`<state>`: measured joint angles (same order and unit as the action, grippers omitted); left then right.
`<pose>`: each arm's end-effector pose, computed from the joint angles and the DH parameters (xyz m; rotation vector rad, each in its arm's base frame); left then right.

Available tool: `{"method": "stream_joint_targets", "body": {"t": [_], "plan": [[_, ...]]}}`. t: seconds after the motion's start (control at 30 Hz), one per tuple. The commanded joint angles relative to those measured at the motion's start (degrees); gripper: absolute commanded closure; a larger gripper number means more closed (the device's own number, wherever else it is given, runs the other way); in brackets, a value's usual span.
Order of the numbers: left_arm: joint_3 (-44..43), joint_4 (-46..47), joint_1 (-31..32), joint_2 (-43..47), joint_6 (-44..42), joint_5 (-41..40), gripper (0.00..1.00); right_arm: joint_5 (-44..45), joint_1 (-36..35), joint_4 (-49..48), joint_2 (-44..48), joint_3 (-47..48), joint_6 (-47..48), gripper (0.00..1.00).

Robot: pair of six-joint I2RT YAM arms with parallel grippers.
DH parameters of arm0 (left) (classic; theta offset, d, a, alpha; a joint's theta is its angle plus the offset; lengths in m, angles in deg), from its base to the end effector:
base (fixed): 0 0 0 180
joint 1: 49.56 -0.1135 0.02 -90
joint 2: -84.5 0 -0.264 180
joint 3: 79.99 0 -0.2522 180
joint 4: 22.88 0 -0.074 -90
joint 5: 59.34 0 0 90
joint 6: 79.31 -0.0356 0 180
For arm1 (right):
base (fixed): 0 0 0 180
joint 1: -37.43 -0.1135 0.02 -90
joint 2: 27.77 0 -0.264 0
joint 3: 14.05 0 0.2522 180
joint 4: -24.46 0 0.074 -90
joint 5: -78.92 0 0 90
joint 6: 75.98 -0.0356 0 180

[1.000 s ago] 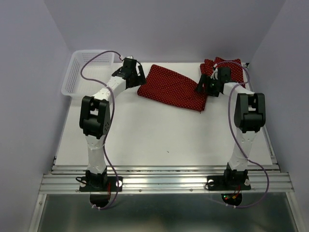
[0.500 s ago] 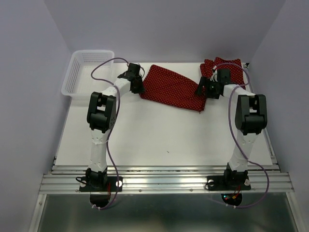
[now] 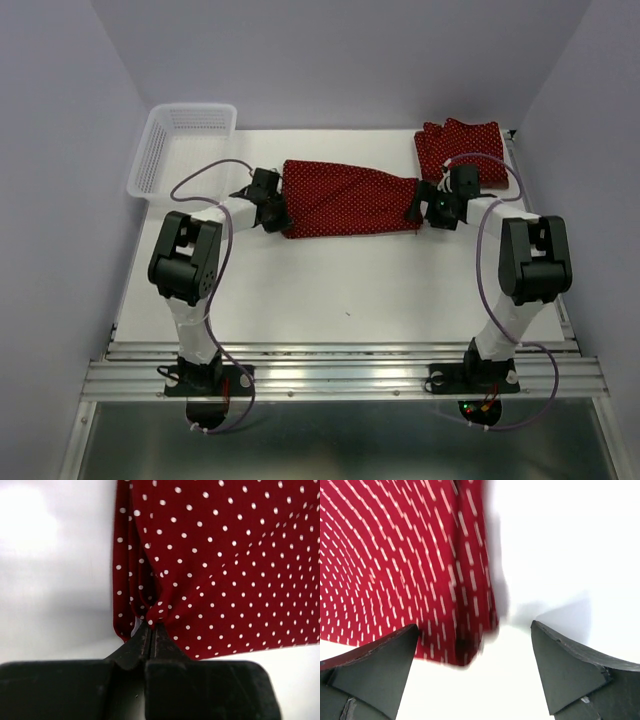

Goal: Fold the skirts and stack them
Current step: Fold the skirt

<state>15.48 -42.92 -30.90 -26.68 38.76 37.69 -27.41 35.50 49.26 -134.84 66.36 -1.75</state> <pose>0.3925 -0.1372 0.1670 -0.1410 2.4403 -0.5226 0.3897 0.0231 0.1681 0.1751 2.4746 0.4845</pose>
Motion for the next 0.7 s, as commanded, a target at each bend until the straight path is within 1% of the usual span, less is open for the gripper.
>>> {"method": "stream_joint_targets", "body": {"t": [0.0, 0.03, 0.07, 0.1, 0.17, 0.2, 0.3, 0.33, 0.37, 0.43, 0.47, 0.5, 0.53, 0.57, 0.6, 0.63, 0.67], "plan": [[11.6, -0.1, 3.3, 10.0, 4.3, -0.6, 1.0, 2.7, -2.1, 3.0, 6.1, -10.5, -3.7, 0.0], [13.5, -0.2, 5.1, 11.3, 4.9, -1.3, 1.0, 2.8, -2.1, 3.0, 7.5, -12.1, -3.9, 0.0], [15.2, -0.3, 5.9, 12.6, 5.6, -1.5, 1.0, 3.0, -3.7, 3.0, 8.9, -13.6, -4.0, 0.0], [18.6, -0.3, 6.7, 15.2, 7.5, -1.8, 1.0, 4.0, -4.3, 3.0, 11.9, -15.0, -4.6, 0.0], [23.0, -0.2, 7.9, 18.8, 8.9, -2.3, 1.0, 4.1, -5.0, 3.8, 15.0, -18.8, -5.2, 0.0], [24.1, -0.5, 8.0, 19.8, 9.6, -3.0, 1.0, 4.1, -5.0, 4.4, 17.9, -19.8, -5.9, 0.0], [26.6, -2.7, 8.1, 24.1, 11.1, -5.0, 0.99, 4.2, -5.5, 5.9, 21.6, -21.7, -5.9, 0.0], [26.6, -4.4, 8.1, 25.8, 11.1, -6.4, 0.87, 5.2, -5.5, 7.0, 23.5, -21.1, -5.3, 0.0], [26.4, -5.2, 8.1, 26.8, 11.2, -7.8, 0.82, 5.7, -5.5, 7.6, 24.0, -20.6, -5.0, 0.0], [25.9, -6.3, 8.1, 28.6, 11.2, -9.9, 0.59, 6.9, -5.5, 8.6, 24.9, -19.0, -3.6, 0.0], [25.4, -7.5, 8.1, 30.4, 11.3, -10.4, 0.34, 7.4, -5.5, 9.2, 25.2, -18.1, -2.9, 0.0], [24.5, -7.9, 8.0, 31.3, 11.4, -10.7, 0.26, 7.7, -5.5, 9.3, 25.2, -16.0, -2.3, 0.0], [24.0, -8.2, 8.1, 32.2, 11.3, -10.8, 0.23, 8.0, -5.5, 9.4, 25.0, -14.8, -0.9, 0.0], [23.6, -8.7, 8.0, 32.9, 11.3, -10.8, 0.16, 7.7, -5.5, 9.6, 24.2, -13.5, -0.1, 0.0], [22.9, -8.8, 8.1, 34.6, 11.0, -10.9, 0.04, 7.3, -5.5, 9.6, 23.5, -12.2, 0.5, 0.0], [22.7, -8.7, 8.0, 35.1, 10.7, -11.4, 0.01, 7.0, -5.5, 9.9, 22.6, -9.2, 1.0, 0.0], [22.2, -8.4, 7.9, 35.8, 10.6, -11.8, 0.01, 6.3, -5.5, 10.0, 20.5, -7.4, 1.6, 0.0]]}}
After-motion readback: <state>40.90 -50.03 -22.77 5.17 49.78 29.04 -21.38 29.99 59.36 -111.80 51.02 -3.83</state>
